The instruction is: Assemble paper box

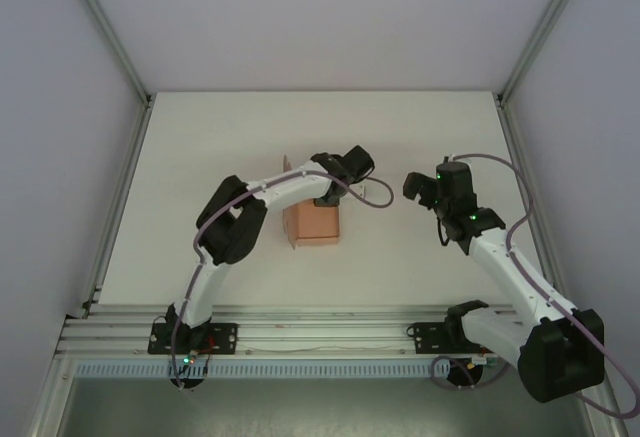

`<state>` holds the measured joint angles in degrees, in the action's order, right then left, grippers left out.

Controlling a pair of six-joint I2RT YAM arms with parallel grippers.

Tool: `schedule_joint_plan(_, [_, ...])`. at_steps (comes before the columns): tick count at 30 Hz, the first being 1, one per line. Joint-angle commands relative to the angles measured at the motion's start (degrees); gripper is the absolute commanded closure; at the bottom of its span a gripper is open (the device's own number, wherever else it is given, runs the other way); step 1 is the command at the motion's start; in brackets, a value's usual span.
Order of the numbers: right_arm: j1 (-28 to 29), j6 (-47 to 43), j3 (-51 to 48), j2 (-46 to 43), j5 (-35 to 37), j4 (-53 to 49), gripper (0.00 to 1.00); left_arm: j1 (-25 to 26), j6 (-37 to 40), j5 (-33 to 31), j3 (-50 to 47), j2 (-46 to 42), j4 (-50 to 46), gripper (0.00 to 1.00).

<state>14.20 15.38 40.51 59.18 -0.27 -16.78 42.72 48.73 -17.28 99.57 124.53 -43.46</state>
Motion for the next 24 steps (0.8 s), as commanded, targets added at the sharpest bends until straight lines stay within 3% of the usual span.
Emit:
schedule_joint_plan(1, [-0.3, -0.7, 2.3, -1.1, 0.0, -1.7, 0.0, -0.6, 1.6, 3.7, -0.5, -3.2, -3.0, 0.44])
schedule_joint_plan(12, [-0.3, -1.7, 3.3, 0.8, -1.0, -1.3, 0.0, -5.2, 2.0, 11.3, 6.4, 0.8, -10.9, 0.32])
schedule_joint_plan(24, [-0.3, -2.0, 4.8, 4.5, -1.8, -1.2, 0.0, -7.5, 2.8, 16.2, 11.1, 8.5, -12.5, 0.34])
